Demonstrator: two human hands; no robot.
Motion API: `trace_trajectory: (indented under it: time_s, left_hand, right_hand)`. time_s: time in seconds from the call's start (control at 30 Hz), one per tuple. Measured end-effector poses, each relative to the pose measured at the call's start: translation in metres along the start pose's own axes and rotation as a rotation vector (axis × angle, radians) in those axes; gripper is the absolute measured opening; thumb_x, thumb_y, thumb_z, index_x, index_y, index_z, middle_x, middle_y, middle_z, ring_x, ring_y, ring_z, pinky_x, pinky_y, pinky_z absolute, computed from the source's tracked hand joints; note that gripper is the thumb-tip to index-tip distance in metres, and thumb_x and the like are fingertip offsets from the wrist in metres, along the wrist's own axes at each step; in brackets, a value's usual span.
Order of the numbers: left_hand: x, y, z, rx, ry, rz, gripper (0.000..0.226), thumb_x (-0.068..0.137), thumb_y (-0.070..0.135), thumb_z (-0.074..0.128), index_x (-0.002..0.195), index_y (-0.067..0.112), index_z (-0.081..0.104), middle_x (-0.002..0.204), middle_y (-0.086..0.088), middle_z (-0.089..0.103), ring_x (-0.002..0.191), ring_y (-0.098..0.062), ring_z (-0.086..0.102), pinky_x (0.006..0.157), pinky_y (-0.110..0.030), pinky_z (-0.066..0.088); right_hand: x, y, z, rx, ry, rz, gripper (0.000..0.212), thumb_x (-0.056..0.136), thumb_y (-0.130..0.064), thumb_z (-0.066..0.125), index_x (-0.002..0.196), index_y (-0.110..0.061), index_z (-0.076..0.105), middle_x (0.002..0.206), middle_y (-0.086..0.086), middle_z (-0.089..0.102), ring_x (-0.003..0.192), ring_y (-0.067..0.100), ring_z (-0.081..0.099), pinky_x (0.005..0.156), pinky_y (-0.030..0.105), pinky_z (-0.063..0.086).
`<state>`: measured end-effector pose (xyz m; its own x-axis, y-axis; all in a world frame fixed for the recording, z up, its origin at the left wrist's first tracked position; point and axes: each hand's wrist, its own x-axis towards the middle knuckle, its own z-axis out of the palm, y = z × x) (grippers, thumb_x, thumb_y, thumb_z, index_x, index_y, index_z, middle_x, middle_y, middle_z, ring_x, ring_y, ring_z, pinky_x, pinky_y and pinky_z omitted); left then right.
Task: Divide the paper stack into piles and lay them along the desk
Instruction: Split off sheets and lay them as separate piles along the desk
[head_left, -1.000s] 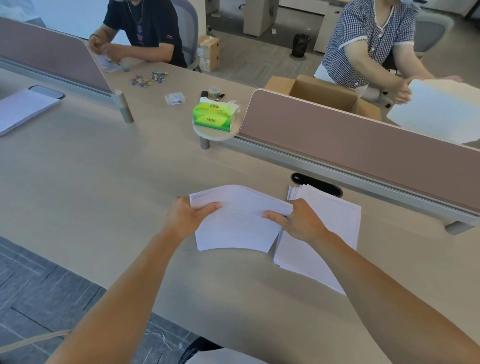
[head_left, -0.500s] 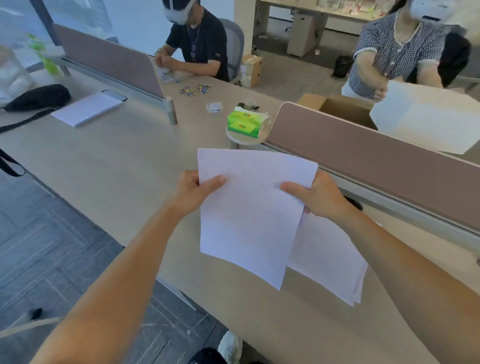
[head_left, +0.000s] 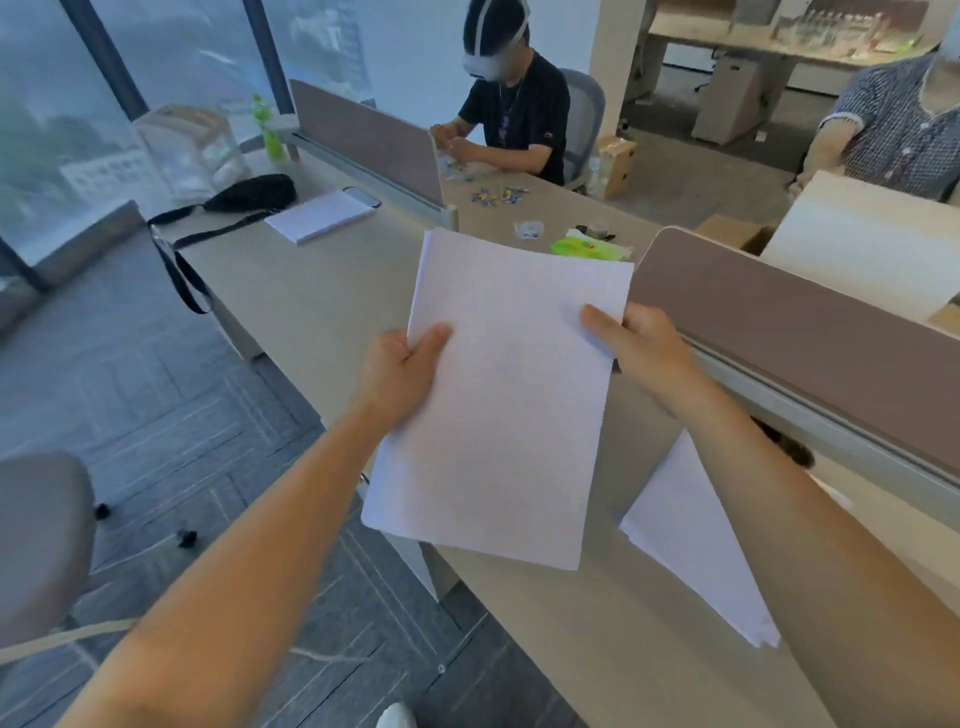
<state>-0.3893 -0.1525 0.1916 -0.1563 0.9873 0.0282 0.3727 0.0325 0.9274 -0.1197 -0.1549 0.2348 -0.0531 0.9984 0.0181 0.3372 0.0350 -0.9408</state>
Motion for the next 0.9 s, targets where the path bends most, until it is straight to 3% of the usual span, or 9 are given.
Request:
trace_trajectory:
  time_s: [0.13, 0.27, 0.33, 0.43, 0.5, 0.57, 0.67, 0.8, 0.9]
  left_hand:
    - [0.001, -0.014, -0.035, -0.063, 0.074, -0.133, 0.059, 0.086, 0.056, 0.058, 0.088, -0.001, 0.071, 0.084, -0.011, 0.075, 0.074, -0.025, 0.072, 0.072, -0.043, 0.059]
    - [0.015, -0.046, -0.077, -0.107, 0.064, -0.227, 0.038, 0.093, 0.049, 0.054, 0.092, 0.013, 0.068, 0.08, 0.007, 0.067, 0.071, -0.008, 0.064, 0.053, -0.022, 0.048]
    - [0.028, -0.065, -0.103, -0.168, 0.036, -0.301, 0.042, 0.091, 0.056, 0.052, 0.1, 0.017, 0.063, 0.087, 0.008, 0.065, 0.079, -0.009, 0.064, 0.059, -0.023, 0.048]
    - [0.054, -0.097, -0.148, -0.299, -0.045, -0.439, 0.072, 0.077, 0.073, 0.052, 0.121, 0.017, 0.06, 0.111, 0.001, 0.068, 0.098, -0.021, 0.067, 0.086, -0.039, 0.055]
    - [0.068, -0.117, -0.175, -0.351, -0.111, -0.473, 0.084, 0.065, 0.082, 0.054, 0.123, 0.022, 0.06, 0.117, 0.001, 0.068, 0.103, -0.025, 0.067, 0.092, -0.047, 0.053]
    - [0.081, -0.133, -0.2, -0.352, -0.125, -0.426, 0.09, 0.06, 0.084, 0.054, 0.128, 0.024, 0.056, 0.12, 0.002, 0.066, 0.106, -0.025, 0.066, 0.093, -0.048, 0.053]
    - [0.104, -0.148, -0.228, -0.24, -0.092, -0.291, 0.089, 0.066, 0.086, 0.044, 0.123, 0.019, 0.059, 0.111, 0.004, 0.066, 0.105, -0.024, 0.065, 0.093, -0.044, 0.052]
    - [0.133, -0.148, -0.251, -0.12, 0.022, -0.078, 0.049, 0.095, 0.057, 0.039, 0.071, 0.016, 0.053, 0.064, 0.004, 0.05, 0.058, -0.017, 0.051, 0.06, -0.031, 0.042]
    - [0.157, -0.147, -0.26, -0.092, 0.167, -0.003, 0.038, 0.098, 0.051, 0.04, 0.096, 0.02, 0.061, 0.08, 0.007, 0.061, 0.07, -0.014, 0.057, 0.065, -0.031, 0.046]
  right_hand:
    - [0.009, 0.018, 0.077, 0.281, -0.046, 0.123, 0.033, 0.097, -0.039, 0.054, 0.122, -0.02, 0.065, 0.114, -0.006, 0.072, 0.102, 0.013, 0.069, 0.086, 0.032, 0.052]
    - [0.022, 0.014, 0.151, 0.196, 0.142, 0.106, 0.02, 0.098, -0.026, 0.051, 0.108, -0.017, 0.066, 0.096, -0.009, 0.07, 0.084, 0.008, 0.064, 0.073, 0.025, 0.048]
    - [0.032, 0.006, 0.181, 0.139, 0.146, 0.1, 0.017, 0.097, -0.023, 0.049, 0.101, -0.02, 0.065, 0.089, -0.011, 0.067, 0.08, 0.008, 0.061, 0.071, 0.023, 0.047]
    - [0.051, -0.01, 0.227, 0.122, 0.176, 0.096, 0.018, 0.095, -0.024, 0.049, 0.095, -0.017, 0.066, 0.087, -0.005, 0.067, 0.076, 0.012, 0.059, 0.072, 0.028, 0.047]
    - [0.062, -0.023, 0.257, 0.105, 0.218, 0.1, 0.019, 0.096, -0.023, 0.049, 0.098, -0.014, 0.066, 0.085, -0.004, 0.066, 0.073, 0.012, 0.057, 0.065, 0.025, 0.046]
    - [0.07, -0.037, 0.287, 0.096, 0.256, 0.096, 0.021, 0.096, -0.022, 0.049, 0.102, -0.012, 0.067, 0.085, -0.005, 0.065, 0.072, 0.011, 0.057, 0.06, 0.02, 0.045]
    - [0.082, -0.054, 0.325, 0.045, 0.286, 0.054, 0.025, 0.097, -0.024, 0.049, 0.111, -0.014, 0.066, 0.102, -0.004, 0.07, 0.089, 0.011, 0.063, 0.075, 0.026, 0.049]
    - [0.101, -0.071, 0.361, -0.008, 0.316, -0.011, 0.024, 0.1, -0.026, 0.047, 0.115, -0.016, 0.062, 0.109, -0.005, 0.068, 0.099, 0.011, 0.062, 0.081, 0.026, 0.046]
    - [0.121, -0.077, 0.382, -0.037, 0.351, -0.102, 0.016, 0.102, -0.025, 0.045, 0.113, -0.023, 0.056, 0.106, -0.013, 0.064, 0.1, 0.004, 0.06, 0.088, 0.025, 0.047]
